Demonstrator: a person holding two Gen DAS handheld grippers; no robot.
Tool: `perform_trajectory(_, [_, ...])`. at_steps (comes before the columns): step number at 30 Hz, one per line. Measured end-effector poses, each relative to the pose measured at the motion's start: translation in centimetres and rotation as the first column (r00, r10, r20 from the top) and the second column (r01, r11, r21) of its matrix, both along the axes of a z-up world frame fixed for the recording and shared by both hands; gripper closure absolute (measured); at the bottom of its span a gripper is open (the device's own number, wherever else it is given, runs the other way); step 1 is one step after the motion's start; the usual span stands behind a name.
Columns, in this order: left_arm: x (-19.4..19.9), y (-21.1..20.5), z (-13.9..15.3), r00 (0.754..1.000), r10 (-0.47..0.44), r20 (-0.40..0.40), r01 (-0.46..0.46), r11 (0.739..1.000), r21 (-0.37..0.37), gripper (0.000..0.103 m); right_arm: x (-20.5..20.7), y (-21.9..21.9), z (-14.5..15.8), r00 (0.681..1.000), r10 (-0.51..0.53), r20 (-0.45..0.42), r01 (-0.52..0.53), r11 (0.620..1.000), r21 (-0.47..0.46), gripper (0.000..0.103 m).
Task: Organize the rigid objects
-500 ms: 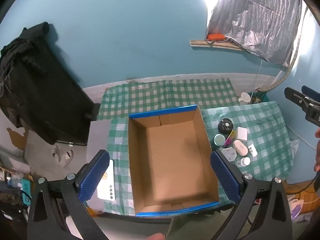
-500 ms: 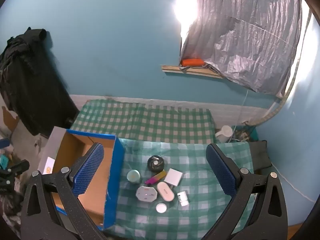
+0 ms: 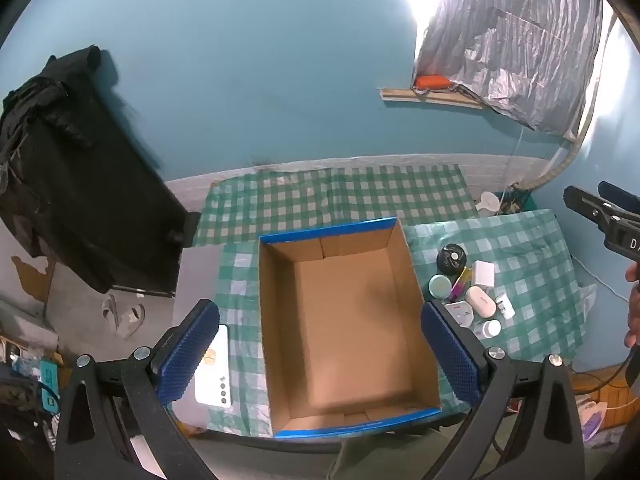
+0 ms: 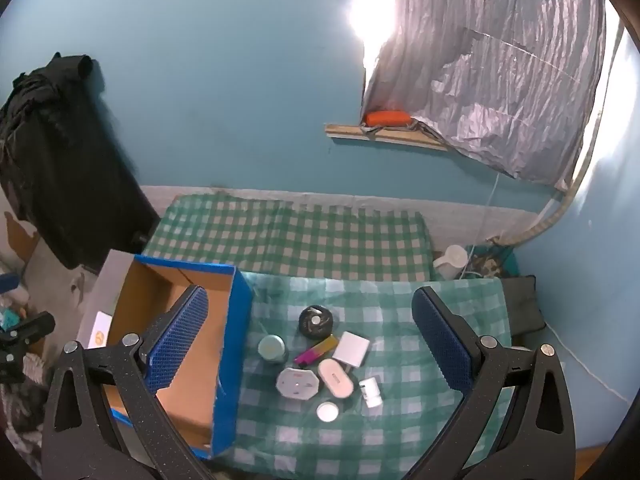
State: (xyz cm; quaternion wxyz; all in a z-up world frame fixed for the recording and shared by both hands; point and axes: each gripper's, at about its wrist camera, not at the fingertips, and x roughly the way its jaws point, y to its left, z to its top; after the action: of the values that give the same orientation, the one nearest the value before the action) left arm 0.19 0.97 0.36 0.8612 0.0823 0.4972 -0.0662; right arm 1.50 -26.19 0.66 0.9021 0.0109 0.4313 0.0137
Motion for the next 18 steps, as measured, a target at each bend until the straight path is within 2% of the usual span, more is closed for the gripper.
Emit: perform_trajectory(18, [0.21,-0.44,-0.50,1.000,-0.007,-0.014,0.007,1.000,0.016,0.001,0.38,0.52,-0.28,1.000,0.021,-0.018,-0.021,1.000,0.000,0.002])
